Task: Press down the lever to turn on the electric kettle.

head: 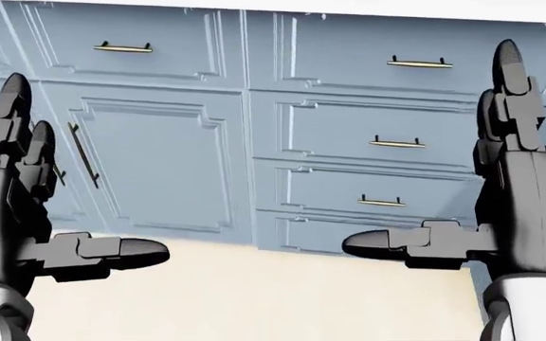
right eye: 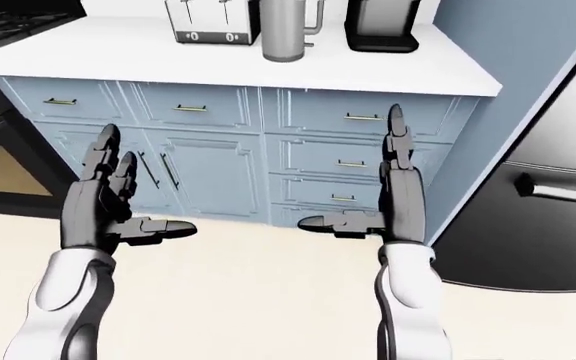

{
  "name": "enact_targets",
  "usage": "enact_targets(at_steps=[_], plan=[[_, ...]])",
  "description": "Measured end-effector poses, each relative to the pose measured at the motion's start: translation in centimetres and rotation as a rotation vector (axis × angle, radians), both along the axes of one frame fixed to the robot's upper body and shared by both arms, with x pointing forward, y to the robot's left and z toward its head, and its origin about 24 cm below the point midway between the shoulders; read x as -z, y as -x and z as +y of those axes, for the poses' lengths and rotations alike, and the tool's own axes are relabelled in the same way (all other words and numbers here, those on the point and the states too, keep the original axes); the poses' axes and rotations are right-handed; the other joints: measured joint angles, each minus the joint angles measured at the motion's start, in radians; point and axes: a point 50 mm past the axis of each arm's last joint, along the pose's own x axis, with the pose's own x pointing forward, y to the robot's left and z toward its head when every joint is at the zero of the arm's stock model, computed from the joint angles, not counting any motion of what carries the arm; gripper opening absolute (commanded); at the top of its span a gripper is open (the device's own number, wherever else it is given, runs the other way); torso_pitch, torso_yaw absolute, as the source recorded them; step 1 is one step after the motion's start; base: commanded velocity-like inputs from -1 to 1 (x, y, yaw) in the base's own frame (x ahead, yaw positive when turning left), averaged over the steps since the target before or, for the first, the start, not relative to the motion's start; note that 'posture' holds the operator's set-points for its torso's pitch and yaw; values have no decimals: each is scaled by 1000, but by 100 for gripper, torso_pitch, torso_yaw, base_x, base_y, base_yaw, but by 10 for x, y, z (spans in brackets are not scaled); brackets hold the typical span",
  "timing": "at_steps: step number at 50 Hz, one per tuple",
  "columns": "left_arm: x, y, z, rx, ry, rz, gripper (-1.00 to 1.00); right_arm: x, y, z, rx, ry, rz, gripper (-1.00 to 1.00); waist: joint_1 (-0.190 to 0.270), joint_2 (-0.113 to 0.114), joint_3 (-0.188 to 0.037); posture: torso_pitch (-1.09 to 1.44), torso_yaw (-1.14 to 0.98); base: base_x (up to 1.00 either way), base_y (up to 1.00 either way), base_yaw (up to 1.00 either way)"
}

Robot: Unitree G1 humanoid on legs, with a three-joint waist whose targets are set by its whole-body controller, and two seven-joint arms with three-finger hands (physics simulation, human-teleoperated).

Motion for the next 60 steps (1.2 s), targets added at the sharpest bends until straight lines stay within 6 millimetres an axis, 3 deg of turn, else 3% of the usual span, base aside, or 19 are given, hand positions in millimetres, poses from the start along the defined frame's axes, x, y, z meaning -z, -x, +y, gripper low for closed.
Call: enact_targets(at_steps=[9, 14, 17, 19, 22, 26, 30, 32, 34, 36, 40, 42, 44, 46, 48, 50, 54, 57, 60], plan=[[-1, 1, -2, 6, -7, -12, 100, -3, 2, 0, 2, 2, -11, 100, -3, 28, 19, 0, 0, 12, 0, 0], [-1, 2, 3, -18, -13, -9, 100, -4, 1, 5, -24, 0, -16, 100, 4, -3, 23, 0, 0, 18, 0, 0], [-1, 2, 3, -22, -12, -8, 100, -4, 1, 4, -26, 2, -18, 100, 2, -38, 24, 0, 0, 20, 0, 0], [1, 1, -1, -2, -7, -4, 100, -3, 2, 0, -4, 7, -9, 100, -6, -21, 29, 0, 0, 19, 0, 0], [3, 1, -5, 20, -4, 9, 100, 0, 1, -2, 17, 1, 9, 100, -5, -35, 20, 0, 0, 19, 0, 0], [-1, 2, -3, 10, -7, -14, 100, -5, 3, 0, 7, 5, -21, 100, -5, -3, 25, 0, 0, 18, 0, 0], [-1, 1, -3, 8, -9, -22, 100, -7, 3, 0, 5, 6, -27, 100, -14, 64, 22, 0, 0, 19, 0, 0], [1, 1, 1, -7, -14, -8, 100, -2, 2, 4, -9, -3, -8, 100, 1, 53, 31, 0, 0, 20, 0, 0], [7, 1, 4, -27, -11, 20, 100, 2, 0, 6, -26, -5, 22, 100, 9, 61, 32, 0, 0, 19, 0, 0], [7, 1, 4, -31, -12, 24, 100, 3, 0, 5, -24, -5, 27, 100, 10, 52, 24, 0, 0, 19, 0, 0], [1, 2, 2, -19, -14, -14, 100, -5, 3, 4, -13, 1, -17, 100, 10, 10, 23, 0, 0, 19, 0, 0], [0, 3, 2, -18, -13, -24, 100, -8, 4, 4, -16, 2, -32, 100, 14, -16, 23, 0, 0, 19, 0, 0], [-1, 3, 3, -19, -14, -31, 100, -9, 5, 5, -16, 4, -37, 100, 14, -56, 14, 0, 0, 20, 0, 0], [2, 2, 0, -6, -3, -20, 100, -7, 4, 2, 0, 9, -24, 100, -3, -40, 19, 0, 0, 19, 0, 0], [8, 1, -3, 12, -1, 9, 100, -2, 4, -1, 20, 4, 4, 100, -9, -43, 22, 0, 0, 19, 0, 0], [9, 1, -2, 13, -1, 18, 100, -2, 3, -2, 25, 4, 13, 100, -10, -33, 22, 0, 0, 19, 0, 0], [2, 3, 0, 0, -4, -19, 100, -7, 5, 1, 13, 5, -13, 100, -12, 16, 31, 0, 0, 19, 0, 0], [-3, 5, 1, -2, -6, -45, 100, -10, 5, 2, 8, 7, -28, 100, -16, 76, 21, 0, 0, 19, 0, 0], [1, 4, 7, -32, -9, -23, 100, -4, 3, 7, -20, -3, 1, 100, 5, 69, 24, 0, 0, 18, 0, 0]])
